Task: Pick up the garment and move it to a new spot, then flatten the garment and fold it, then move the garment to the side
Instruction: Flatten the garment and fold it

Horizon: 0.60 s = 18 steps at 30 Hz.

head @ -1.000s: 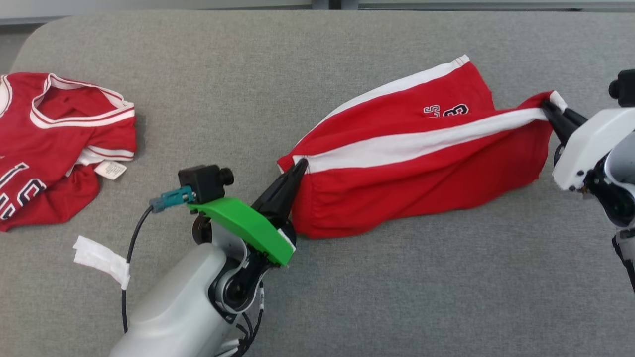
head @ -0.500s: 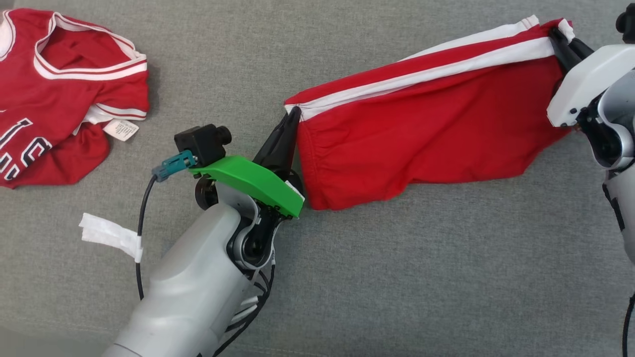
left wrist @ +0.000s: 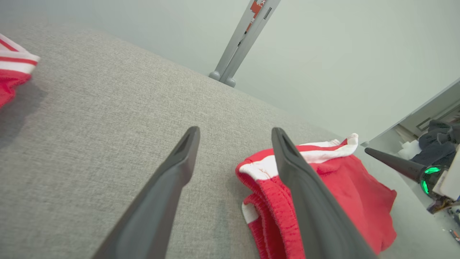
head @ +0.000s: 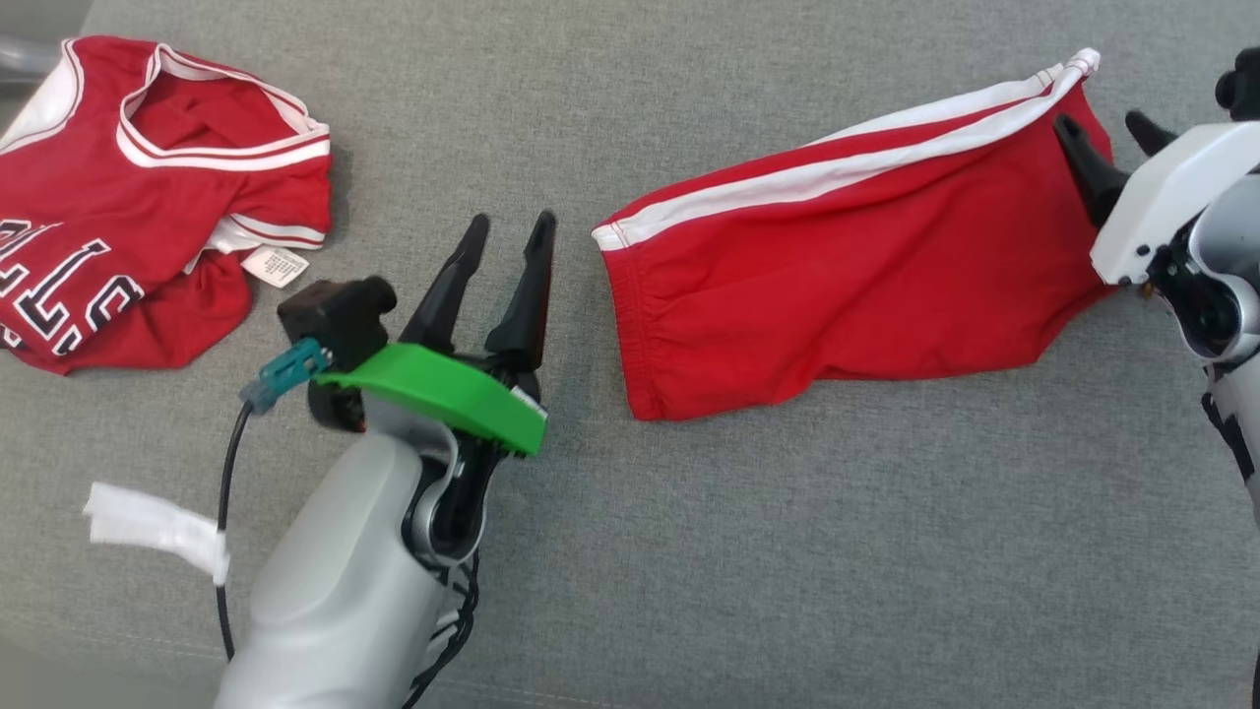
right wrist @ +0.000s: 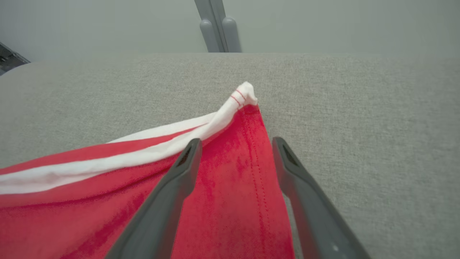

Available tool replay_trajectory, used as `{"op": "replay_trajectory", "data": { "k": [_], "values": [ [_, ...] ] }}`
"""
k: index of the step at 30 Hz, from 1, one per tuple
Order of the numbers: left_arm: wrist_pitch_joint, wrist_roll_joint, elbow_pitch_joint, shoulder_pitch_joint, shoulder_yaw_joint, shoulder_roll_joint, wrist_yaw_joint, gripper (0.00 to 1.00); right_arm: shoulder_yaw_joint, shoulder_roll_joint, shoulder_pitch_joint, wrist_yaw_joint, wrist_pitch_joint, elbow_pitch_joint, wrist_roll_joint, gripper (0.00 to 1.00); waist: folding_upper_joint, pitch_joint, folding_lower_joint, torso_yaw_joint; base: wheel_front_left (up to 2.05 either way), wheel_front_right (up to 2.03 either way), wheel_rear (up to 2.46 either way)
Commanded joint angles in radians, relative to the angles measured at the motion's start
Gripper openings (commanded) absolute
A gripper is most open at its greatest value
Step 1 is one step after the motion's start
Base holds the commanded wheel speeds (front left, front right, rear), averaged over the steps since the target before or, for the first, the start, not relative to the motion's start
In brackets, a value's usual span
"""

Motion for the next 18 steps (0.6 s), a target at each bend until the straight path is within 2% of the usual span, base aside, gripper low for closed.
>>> {"op": "replay_trajectory", "data": {
  "k": [1, 5, 9, 13, 18],
  "values": [
    [0.0, 0.073, -0.028, 0.048, 0.044, 0.005, 0.012, 1.0, -0.011, -0.011, 0.025, -0.001, 0.021, 0.01, 0.013, 1.0, 0.0, -0.041, 0.0, -0.008, 0.0, 0.0, 0.0],
    [0.0, 0.296, -0.124, 0.181, 0.161, -0.002, 0.031, 1.0, -0.038, -0.013, 0.06, -0.001, 0.05, 0.026, 0.018, 1.0, 0.0, -0.068, 0.0, -0.012, 0.0, 0.0, 0.0],
    [0.0, 0.464, -0.226, 0.285, 0.256, -0.018, 0.018, 1.0, -0.073, -0.004, 0.071, -0.001, 0.066, 0.051, 0.009, 1.0, 0.0, -0.072, 0.0, -0.007, 0.0, 0.0, 0.0],
    [0.0, 0.55, -0.304, 0.371, 0.325, -0.037, 0.005, 1.0, -0.113, 0.011, 0.07, -0.001, 0.077, 0.085, -0.019, 1.0, 0.0, -0.062, 0.0, 0.014, 0.0, 0.0, 0.0],
    [0.0, 0.623, -0.351, 0.418, 0.36, -0.045, -0.003, 1.0, -0.157, 0.017, 0.054, -0.001, 0.092, 0.118, -0.057, 1.0, 0.0, -0.037, 0.0, 0.053, 0.0, 0.0, 0.0]
  ]
}}
